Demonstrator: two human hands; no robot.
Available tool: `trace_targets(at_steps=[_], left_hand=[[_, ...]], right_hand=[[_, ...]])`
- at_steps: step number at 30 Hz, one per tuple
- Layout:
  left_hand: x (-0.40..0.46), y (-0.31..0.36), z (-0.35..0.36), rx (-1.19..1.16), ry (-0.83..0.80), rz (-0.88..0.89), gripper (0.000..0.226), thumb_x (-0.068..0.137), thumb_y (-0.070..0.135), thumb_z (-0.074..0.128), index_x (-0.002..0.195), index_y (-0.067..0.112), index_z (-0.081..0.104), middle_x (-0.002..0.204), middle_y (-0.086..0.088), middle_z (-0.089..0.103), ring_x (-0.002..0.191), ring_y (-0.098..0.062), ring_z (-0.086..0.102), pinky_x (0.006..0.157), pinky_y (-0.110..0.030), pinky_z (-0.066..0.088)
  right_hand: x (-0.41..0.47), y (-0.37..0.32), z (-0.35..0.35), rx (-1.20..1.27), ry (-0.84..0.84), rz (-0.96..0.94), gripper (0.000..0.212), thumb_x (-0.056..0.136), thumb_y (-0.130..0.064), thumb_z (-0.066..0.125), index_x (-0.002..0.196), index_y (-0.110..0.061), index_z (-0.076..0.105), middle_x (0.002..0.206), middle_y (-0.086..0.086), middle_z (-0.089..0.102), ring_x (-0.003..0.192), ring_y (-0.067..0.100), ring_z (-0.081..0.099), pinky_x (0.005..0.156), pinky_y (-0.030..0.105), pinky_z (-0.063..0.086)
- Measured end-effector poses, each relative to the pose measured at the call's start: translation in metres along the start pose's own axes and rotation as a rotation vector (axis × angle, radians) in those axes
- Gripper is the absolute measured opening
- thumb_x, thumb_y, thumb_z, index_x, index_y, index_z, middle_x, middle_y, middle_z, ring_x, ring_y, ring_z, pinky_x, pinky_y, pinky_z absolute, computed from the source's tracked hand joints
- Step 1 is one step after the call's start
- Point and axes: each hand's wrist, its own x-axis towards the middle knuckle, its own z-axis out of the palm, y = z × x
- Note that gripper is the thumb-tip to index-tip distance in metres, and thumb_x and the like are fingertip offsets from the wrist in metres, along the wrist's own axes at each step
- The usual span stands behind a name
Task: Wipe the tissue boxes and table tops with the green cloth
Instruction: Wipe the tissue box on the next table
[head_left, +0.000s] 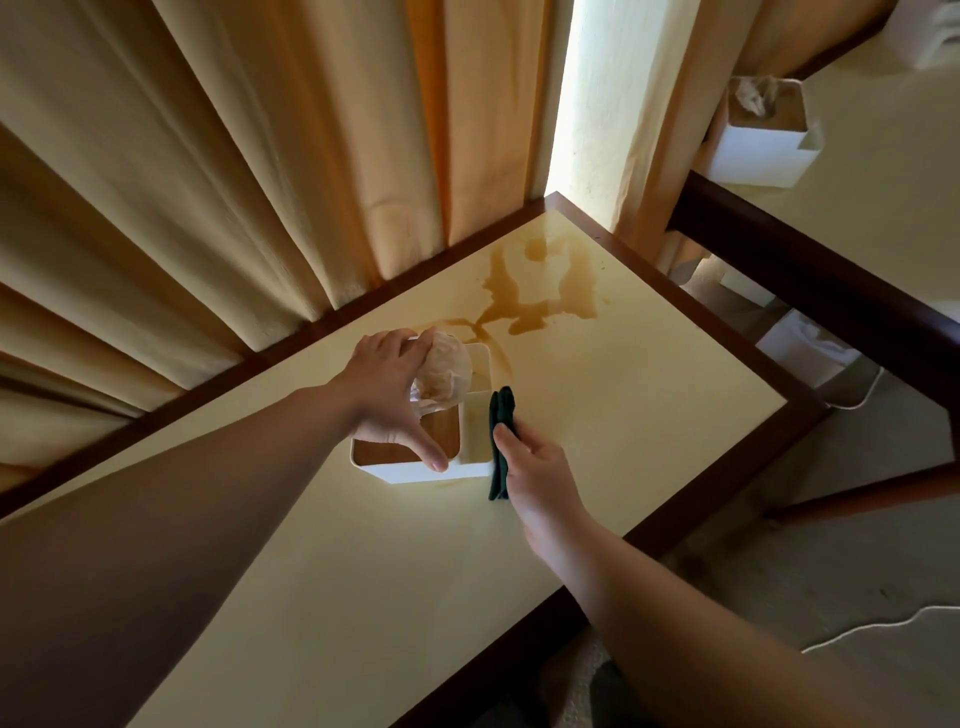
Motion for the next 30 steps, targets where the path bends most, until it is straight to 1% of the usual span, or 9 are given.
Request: trace_targets(at_steps=[2,4,7,12,16,20,24,27,30], left_hand=[[0.002,-0.001,0.001,0.009,0.005,0.014,0.167,0.026,0.096,0.069,0.16,0.034,-0.008,0.164,0.002,0.006,0.152,-0.029,0.004,0.127,-0.048,0.013],[0.002,-0.001,0.001,0.018,0.003,0.02,0.166,0.028,0.095,0.071,0.16,0.033,-0.01,0.164,0.002,0.005,0.152,-0.029,0.003,0.127,-0.048,0.011],[0.003,-0.001,0.001,0.03,-0.006,0.014,0.168,0.028,0.095,0.07,0.16,0.032,-0.013,0.164,0.002,0.003,0.152,-0.028,0.0,0.127,-0.047,0.008],[0.001,-0.001,0.004,0.051,0.008,-0.007,0.169,0.027,0.099,0.067,0.16,0.031,-0.013,0.165,-0.002,0.005,0.153,-0.03,0.002,0.127,-0.048,0.009],[-0.005,-0.001,0.008,0.072,0.007,-0.057,0.173,0.025,0.104,0.06,0.16,0.028,-0.017,0.167,-0.005,0.005,0.155,-0.031,0.003,0.127,-0.051,0.011],[-0.011,0.004,0.008,0.045,0.016,-0.118,0.174,0.027,0.106,0.059,0.161,0.026,-0.018,0.169,-0.009,0.007,0.156,-0.033,0.005,0.126,-0.051,0.013],[-0.017,0.017,0.007,0.007,0.042,-0.189,0.174,0.028,0.105,0.06,0.161,0.023,-0.017,0.17,-0.014,0.007,0.156,-0.037,0.007,0.126,-0.053,0.016],[-0.022,0.026,0.01,-0.051,0.072,-0.263,0.176,0.028,0.107,0.058,0.159,0.021,-0.023,0.171,-0.018,0.004,0.156,-0.04,0.007,0.125,-0.056,0.016],[-0.026,0.028,0.014,-0.079,0.087,-0.27,0.172,0.032,0.109,0.054,0.156,0.024,-0.029,0.171,-0.019,-0.002,0.156,-0.043,0.005,0.123,-0.061,0.015]], right_hand=[[0.003,-0.012,0.004,0.042,0.01,-0.019,0.026,0.108,-0.024,0.052,0.12,-0.032,0.074,0.1,-0.007,0.079,0.096,0.021,0.073,0.082,0.032,0.054],[0.013,-0.029,0.009,0.054,-0.002,-0.043,0.029,0.108,-0.025,0.051,0.126,-0.028,0.073,0.102,-0.003,0.079,0.099,0.027,0.074,0.087,0.041,0.057],[0.044,-0.051,0.019,0.017,0.032,-0.049,0.032,0.108,-0.029,0.049,0.131,-0.026,0.071,0.107,-0.001,0.078,0.101,0.024,0.073,0.092,0.043,0.057],[0.074,-0.053,0.023,-0.068,0.056,0.0,0.03,0.106,-0.034,0.046,0.118,-0.027,0.073,0.101,0.006,0.077,0.101,0.034,0.072,0.092,0.051,0.057],[0.057,-0.03,0.014,-0.076,0.033,0.021,0.03,0.107,-0.038,0.046,0.12,-0.03,0.072,0.099,-0.003,0.078,0.095,0.021,0.074,0.087,0.042,0.058],[0.036,-0.014,0.0,-0.116,0.007,0.019,0.028,0.108,-0.036,0.046,0.109,-0.028,0.074,0.096,0.001,0.076,0.092,0.023,0.071,0.078,0.033,0.051],[0.023,-0.014,-0.012,-0.156,-0.01,0.019,0.021,0.106,-0.036,0.054,0.099,-0.029,0.072,0.072,-0.006,0.061,0.062,0.009,0.055,0.056,0.023,0.042],[0.02,-0.014,-0.021,-0.174,-0.019,0.02,0.013,0.099,-0.032,0.066,0.097,-0.019,0.068,0.059,-0.01,0.046,0.051,0.009,0.044,0.047,0.022,0.037],[0.024,-0.017,-0.025,-0.22,0.009,0.021,0.017,0.095,-0.026,0.069,0.096,-0.008,0.066,0.064,-0.003,0.048,0.055,0.012,0.046,0.051,0.026,0.039]])
